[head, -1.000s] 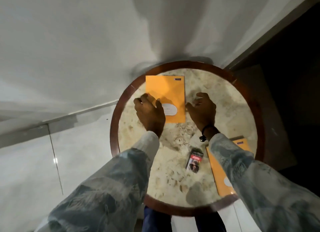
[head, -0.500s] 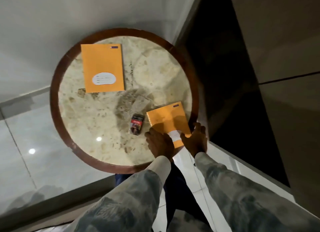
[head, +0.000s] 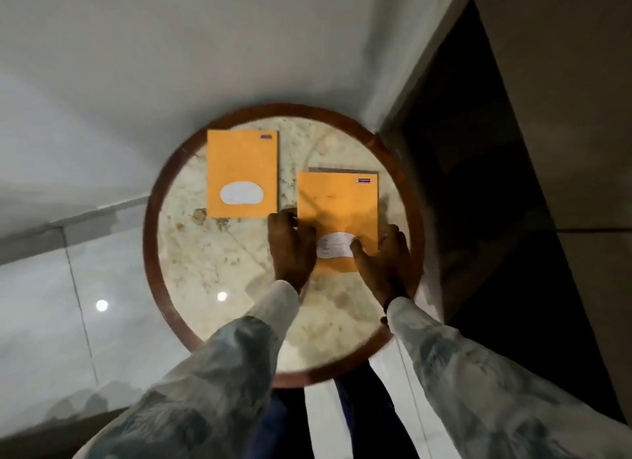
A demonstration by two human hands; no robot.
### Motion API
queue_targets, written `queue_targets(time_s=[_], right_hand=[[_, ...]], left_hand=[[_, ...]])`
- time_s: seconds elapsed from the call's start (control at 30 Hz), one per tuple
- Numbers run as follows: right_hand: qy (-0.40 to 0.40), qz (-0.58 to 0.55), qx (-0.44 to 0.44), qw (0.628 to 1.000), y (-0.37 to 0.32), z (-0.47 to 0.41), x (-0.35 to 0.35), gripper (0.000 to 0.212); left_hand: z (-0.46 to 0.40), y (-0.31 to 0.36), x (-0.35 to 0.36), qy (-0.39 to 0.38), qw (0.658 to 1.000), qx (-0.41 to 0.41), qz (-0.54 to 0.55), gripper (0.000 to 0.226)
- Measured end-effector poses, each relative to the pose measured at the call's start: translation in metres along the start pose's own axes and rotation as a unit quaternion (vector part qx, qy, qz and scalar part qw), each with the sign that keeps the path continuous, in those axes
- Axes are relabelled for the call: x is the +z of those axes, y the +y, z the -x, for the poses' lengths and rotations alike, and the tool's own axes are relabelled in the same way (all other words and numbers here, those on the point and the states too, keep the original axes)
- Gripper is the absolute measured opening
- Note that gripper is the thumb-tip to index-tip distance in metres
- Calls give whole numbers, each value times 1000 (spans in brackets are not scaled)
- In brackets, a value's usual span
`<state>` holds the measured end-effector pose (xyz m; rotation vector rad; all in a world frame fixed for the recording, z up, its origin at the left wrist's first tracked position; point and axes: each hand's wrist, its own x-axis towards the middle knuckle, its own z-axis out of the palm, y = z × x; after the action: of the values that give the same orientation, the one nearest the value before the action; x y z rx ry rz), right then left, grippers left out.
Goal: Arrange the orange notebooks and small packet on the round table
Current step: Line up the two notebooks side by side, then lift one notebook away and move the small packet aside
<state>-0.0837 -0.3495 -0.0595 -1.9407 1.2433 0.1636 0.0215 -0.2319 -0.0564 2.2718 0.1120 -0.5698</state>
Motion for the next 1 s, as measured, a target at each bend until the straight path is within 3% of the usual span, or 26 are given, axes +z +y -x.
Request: queue_targets(time_s=[0.13, 0.33, 0.53, 0.67, 0.77, 0.87, 1.0], right_hand=[[-30, -2, -44, 999, -85, -35, 57, 51], [-83, 38, -57, 994, -136, -51, 122, 45], [-36, 104, -95, 989, -144, -51, 141, 38], [-12, 124, -110, 986, -150, -61, 139, 38], [-45, 71, -96, 992, -162, -76, 134, 33], [-82, -63, -78, 992, -181, -84, 125, 38], [22, -155, -220, 963, -185, -57, 117, 41]], left_hand=[[-91, -9, -59, 37, 998, -40, -22, 43], [-154, -34, -100, 51, 990, -59, -115, 40], [-162, -54, -106, 6, 988, -38, -151, 64], [-188, -61, -121, -71, 991, -100, -57, 66], [-189, -60, -131, -109, 990, 12, -85, 55], [-175, -59, -134, -81, 986, 144, -1, 41], [-142, -62, -130, 15, 985, 154, 74, 26]])
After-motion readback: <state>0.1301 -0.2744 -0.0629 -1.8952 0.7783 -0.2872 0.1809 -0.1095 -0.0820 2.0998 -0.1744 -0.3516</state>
